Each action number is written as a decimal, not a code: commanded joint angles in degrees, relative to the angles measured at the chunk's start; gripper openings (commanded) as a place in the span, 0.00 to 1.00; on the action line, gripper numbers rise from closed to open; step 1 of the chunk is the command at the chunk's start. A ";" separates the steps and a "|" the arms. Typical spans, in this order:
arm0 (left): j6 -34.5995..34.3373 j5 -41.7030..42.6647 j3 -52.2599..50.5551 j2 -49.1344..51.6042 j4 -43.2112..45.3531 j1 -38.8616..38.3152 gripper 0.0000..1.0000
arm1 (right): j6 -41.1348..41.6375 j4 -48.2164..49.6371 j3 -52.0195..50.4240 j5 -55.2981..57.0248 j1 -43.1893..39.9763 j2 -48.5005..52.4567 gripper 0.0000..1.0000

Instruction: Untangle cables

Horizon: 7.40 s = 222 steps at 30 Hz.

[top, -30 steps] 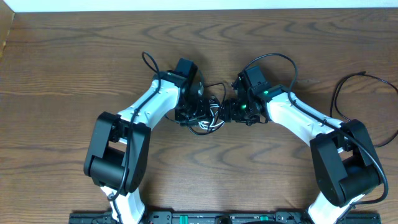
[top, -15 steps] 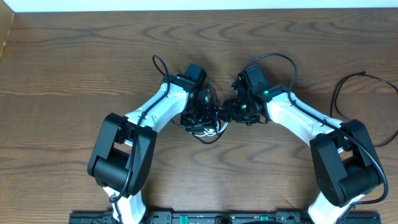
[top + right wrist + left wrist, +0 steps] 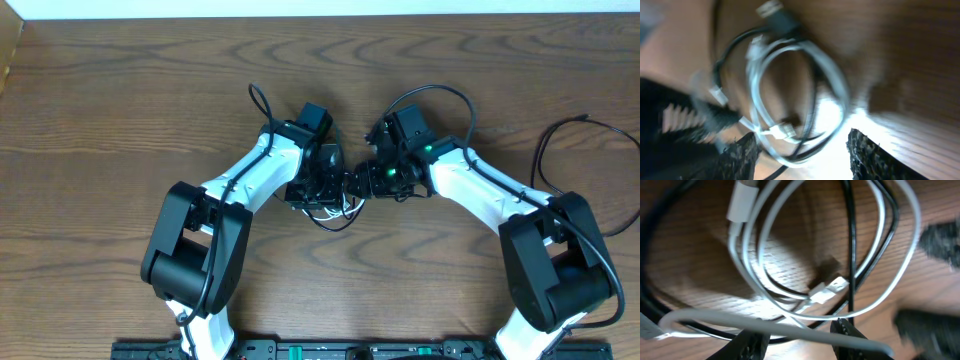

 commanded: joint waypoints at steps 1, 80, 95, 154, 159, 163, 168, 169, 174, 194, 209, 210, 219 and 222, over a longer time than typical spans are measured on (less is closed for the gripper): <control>3.21 -3.93 -0.42 -0.96 -0.72 -0.02 0.44 | -8.92 -0.44 -0.24 -11.30 -2.34 -3.17 0.55; 7.56 -5.88 1.11 -0.09 7.54 -0.13 0.49 | 7.28 5.11 -0.46 14.88 -1.16 -0.96 0.01; 0.57 -12.50 0.44 1.75 7.91 -0.13 0.36 | 6.40 5.11 -0.48 16.81 -1.16 -0.96 0.01; -14.80 -21.94 2.14 -1.01 6.69 -6.08 0.40 | 2.36 4.85 -0.48 24.09 -1.22 -0.96 0.01; -14.82 -23.28 -0.17 -0.04 9.70 -6.08 0.40 | 2.38 4.87 -0.48 24.09 -1.22 -0.96 0.01; -14.80 -25.79 -0.68 1.38 9.86 -6.08 0.40 | 2.36 4.87 -0.48 24.09 -1.22 -0.96 0.01; -14.82 -25.77 -0.87 2.21 10.12 -6.08 0.40 | 2.38 4.90 -0.48 24.09 -1.22 -0.96 0.01; -14.82 -25.75 -0.87 2.25 10.16 -6.08 0.40 | 2.36 4.90 -0.48 24.09 -1.22 -0.96 0.01; -14.80 -25.75 -0.87 2.25 10.23 -6.08 0.40 | 2.38 4.90 -0.48 24.11 -1.22 -0.96 0.01; -15.15 -25.75 -1.95 2.27 11.61 -6.40 0.20 | 2.36 4.90 -0.48 24.48 -1.16 -0.96 0.01; -12.83 -25.75 -0.85 0.24 10.47 -5.70 0.08 | 2.36 4.90 -0.46 24.52 -1.18 -0.96 0.01; -12.61 -25.75 -0.61 -0.66 10.01 -5.42 0.08 | 2.36 4.90 -0.46 24.52 -1.18 -0.96 0.01; -12.55 -25.75 -0.48 -12.44 9.73 -2.60 0.08 | 2.36 4.85 -0.48 26.91 -1.16 -0.96 0.01; -12.31 -25.77 -0.48 -16.35 10.25 -1.46 0.08 | 2.36 4.85 -0.48 27.06 -1.16 -0.96 0.01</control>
